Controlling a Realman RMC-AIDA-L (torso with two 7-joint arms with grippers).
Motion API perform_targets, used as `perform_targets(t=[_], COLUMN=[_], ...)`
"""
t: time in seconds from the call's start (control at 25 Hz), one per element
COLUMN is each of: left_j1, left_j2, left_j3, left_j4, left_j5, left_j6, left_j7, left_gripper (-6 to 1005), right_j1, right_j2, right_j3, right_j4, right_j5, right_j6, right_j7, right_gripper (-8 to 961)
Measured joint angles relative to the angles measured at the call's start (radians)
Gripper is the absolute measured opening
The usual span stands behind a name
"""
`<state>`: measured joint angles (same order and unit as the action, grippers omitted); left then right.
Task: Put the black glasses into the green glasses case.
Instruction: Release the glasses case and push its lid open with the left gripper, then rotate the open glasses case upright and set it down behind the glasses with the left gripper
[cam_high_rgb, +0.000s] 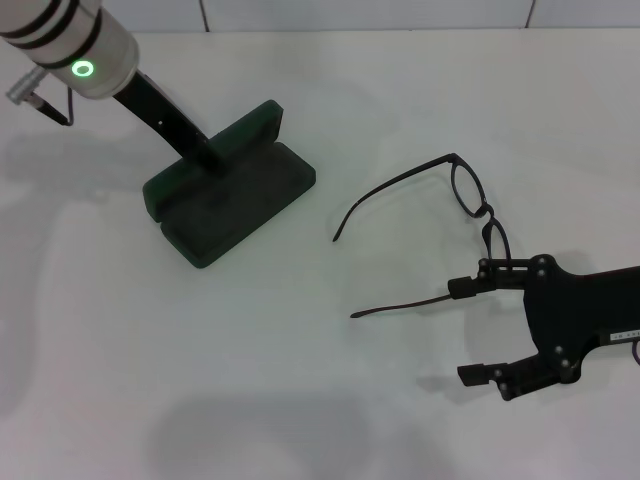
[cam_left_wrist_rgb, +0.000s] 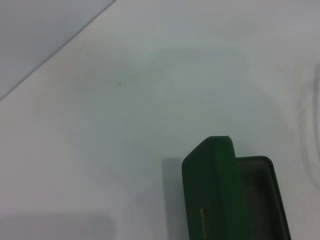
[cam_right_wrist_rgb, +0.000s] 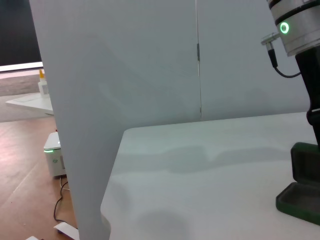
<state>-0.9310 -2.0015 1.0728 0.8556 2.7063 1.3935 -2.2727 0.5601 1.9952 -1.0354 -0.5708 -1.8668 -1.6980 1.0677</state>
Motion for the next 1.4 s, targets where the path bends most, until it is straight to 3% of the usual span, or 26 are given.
perform_targets(t=[0.44,0.64,0.96,1.24,1.4], left_j1=[0.001,0.001,0.001,0.067,0.069], left_j2=[-0.01,-0.01,-0.016,-0.049,-0.061], left_j3=[0.001,0.001,0.001,0.071,0.08], left_j4=[0.002,0.002,0.013,0.161,0.187], left_j5=[0.005,0.008,0.003,-0.01,-0.013], left_j6=[-0.013,-0.013,-0.005,-0.001,-0.012], left_j7=[0.046,0.053,0.094,0.258,0.33], left_gripper=[608,368,210,210,212], right_j1=[-0.01,-0.011,-0.012,-0.014,-0.014], right_j2=[-0.001,-0.001,-0.003,-0.005,-0.005], right_j3=[0.0,0.0,0.0,0.0,0.0], right_j4=[0.0,0.0,0.0,-0.001,-0.002], right_j5=[0.0,0.0,0.0,0.0,0.0], right_j6=[0.001,0.001,0.002,0.005,0.005], right_j7=[0.0,0.0,0.0,0.0,0.0], right_gripper=[883,883,883,882,882])
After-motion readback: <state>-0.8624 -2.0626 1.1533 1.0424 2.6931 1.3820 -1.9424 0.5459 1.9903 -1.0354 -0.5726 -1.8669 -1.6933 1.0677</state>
